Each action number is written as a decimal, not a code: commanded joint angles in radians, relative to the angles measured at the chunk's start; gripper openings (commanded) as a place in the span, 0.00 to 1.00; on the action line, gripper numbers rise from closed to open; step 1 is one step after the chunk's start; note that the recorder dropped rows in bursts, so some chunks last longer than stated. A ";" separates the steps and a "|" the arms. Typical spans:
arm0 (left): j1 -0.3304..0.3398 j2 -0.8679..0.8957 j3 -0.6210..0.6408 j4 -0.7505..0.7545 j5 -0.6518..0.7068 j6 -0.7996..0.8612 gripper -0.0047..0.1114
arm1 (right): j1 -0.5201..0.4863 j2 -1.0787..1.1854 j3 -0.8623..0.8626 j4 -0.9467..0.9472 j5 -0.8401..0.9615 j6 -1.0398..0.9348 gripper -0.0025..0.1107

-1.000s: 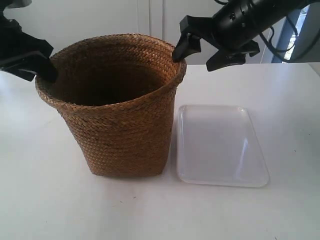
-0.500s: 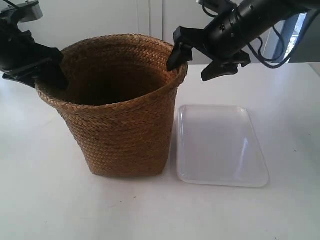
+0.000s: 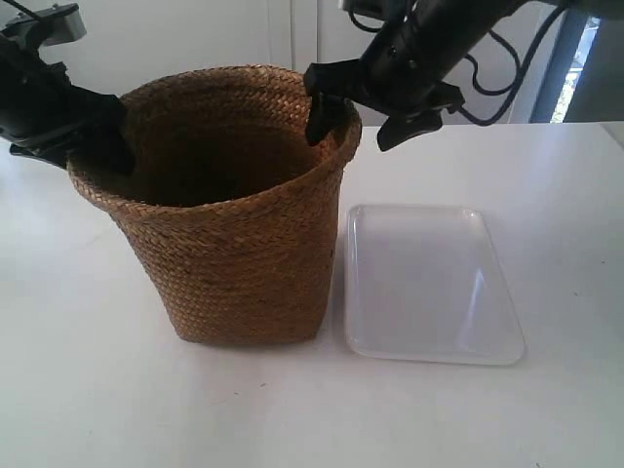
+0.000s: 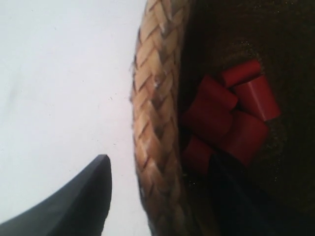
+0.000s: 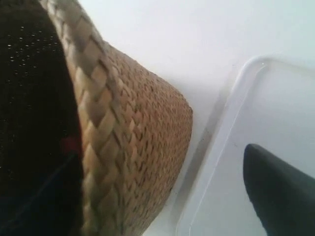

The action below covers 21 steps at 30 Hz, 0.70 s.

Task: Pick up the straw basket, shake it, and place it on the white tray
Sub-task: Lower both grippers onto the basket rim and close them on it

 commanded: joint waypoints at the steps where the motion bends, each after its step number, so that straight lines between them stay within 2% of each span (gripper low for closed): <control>1: 0.003 0.000 -0.006 -0.015 0.011 -0.004 0.57 | 0.007 0.014 -0.026 -0.028 0.014 0.032 0.74; 9: 0.003 0.050 -0.006 -0.030 0.042 0.000 0.57 | 0.007 0.025 -0.026 -0.031 0.027 0.053 0.73; 13: 0.003 0.057 -0.006 -0.030 0.039 0.000 0.57 | 0.007 0.025 -0.026 -0.031 0.027 0.053 0.69; 18: 0.003 0.057 -0.006 -0.044 0.035 0.000 0.57 | 0.007 0.025 -0.026 -0.031 0.027 0.059 0.55; 21: 0.003 0.057 -0.006 -0.055 0.035 0.000 0.57 | 0.007 0.025 -0.026 -0.031 0.032 0.084 0.39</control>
